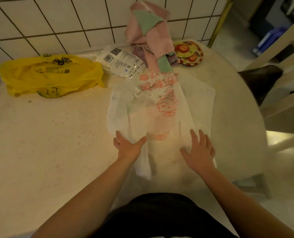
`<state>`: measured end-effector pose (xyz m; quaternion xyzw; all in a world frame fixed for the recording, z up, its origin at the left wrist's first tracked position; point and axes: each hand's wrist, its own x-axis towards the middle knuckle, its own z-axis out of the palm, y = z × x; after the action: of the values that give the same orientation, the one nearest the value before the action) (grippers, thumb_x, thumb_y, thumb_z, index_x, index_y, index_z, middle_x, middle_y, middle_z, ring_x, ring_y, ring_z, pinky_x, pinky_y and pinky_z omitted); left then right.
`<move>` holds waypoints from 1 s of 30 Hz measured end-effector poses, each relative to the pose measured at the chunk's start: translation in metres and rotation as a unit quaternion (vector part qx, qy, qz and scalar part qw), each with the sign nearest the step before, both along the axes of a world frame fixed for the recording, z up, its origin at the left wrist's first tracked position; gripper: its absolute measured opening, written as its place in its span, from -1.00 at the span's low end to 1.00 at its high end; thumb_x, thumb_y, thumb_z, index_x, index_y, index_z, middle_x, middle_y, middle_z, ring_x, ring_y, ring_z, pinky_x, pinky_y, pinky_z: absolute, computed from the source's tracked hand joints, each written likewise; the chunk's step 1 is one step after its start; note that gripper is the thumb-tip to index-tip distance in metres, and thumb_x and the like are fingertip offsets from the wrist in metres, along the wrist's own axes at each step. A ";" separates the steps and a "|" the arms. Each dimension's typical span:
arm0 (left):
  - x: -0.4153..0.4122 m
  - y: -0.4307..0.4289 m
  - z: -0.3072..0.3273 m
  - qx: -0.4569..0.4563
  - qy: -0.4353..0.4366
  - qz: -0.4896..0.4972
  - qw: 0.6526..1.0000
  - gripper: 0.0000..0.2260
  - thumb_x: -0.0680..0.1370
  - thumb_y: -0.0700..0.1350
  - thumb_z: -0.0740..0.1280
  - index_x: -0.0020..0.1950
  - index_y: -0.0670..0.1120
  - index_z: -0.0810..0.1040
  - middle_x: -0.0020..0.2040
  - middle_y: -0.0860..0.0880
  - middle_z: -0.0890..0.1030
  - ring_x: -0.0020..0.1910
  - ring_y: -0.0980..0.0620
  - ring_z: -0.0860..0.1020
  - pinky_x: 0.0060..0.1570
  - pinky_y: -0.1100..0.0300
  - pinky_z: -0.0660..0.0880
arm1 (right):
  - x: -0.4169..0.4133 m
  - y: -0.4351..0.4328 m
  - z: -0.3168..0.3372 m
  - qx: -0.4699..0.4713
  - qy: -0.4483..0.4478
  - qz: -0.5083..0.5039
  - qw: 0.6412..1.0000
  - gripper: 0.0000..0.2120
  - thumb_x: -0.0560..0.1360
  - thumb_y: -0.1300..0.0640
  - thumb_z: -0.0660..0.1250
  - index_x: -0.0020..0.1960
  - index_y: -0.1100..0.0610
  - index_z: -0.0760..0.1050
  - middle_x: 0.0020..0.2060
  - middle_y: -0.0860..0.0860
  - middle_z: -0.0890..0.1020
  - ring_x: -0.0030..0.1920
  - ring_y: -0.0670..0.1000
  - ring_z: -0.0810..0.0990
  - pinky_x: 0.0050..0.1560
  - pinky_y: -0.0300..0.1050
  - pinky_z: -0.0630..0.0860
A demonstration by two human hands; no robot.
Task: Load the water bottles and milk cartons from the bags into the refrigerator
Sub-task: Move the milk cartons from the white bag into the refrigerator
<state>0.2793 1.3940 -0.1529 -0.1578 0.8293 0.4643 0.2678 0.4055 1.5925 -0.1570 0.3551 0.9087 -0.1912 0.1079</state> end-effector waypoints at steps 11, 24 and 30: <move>-0.046 0.020 -0.004 0.090 -0.138 0.219 0.962 -0.10 0.29 0.08 0.62 0.47 -0.11 0.21 0.24 -0.17 0.52 0.07 -0.19 0.59 -0.22 0.00 0.61 | -0.090 0.072 -0.021 -0.159 0.032 -0.236 0.958 0.24 0.32 -0.30 0.47 0.56 0.09 -0.36 0.55 0.22 0.01 0.53 0.27 0.03 0.45 0.23 0.11; -0.096 0.027 -0.015 0.164 -0.140 0.284 0.934 -0.56 0.38 0.01 0.57 0.18 -0.13 0.59 0.02 -0.11 0.67 -0.03 -0.15 0.66 0.06 -0.09 0.61 | -0.118 0.092 -0.017 -0.306 0.273 -0.399 0.820 -0.43 0.41 0.14 0.45 0.36 0.24 0.39 0.14 0.17 0.58 0.08 0.12 0.59 0.10 0.01 0.53; -0.105 0.010 0.009 0.220 -0.075 0.311 0.921 -0.62 0.58 0.13 0.33 0.19 -0.16 0.52 0.00 -0.12 0.64 -0.05 -0.16 0.64 0.02 -0.13 0.60 | -0.141 0.080 0.046 -0.354 0.355 -0.300 0.812 -0.87 0.47 0.14 0.35 -0.04 0.15 0.63 -0.16 0.03 0.71 -0.17 0.01 0.67 -0.12 -0.10 0.57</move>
<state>0.1747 1.4037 -0.1442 -0.3793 0.5927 0.6820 0.1993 0.2647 1.6721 -0.1111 0.4548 0.6018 -0.6351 -0.1663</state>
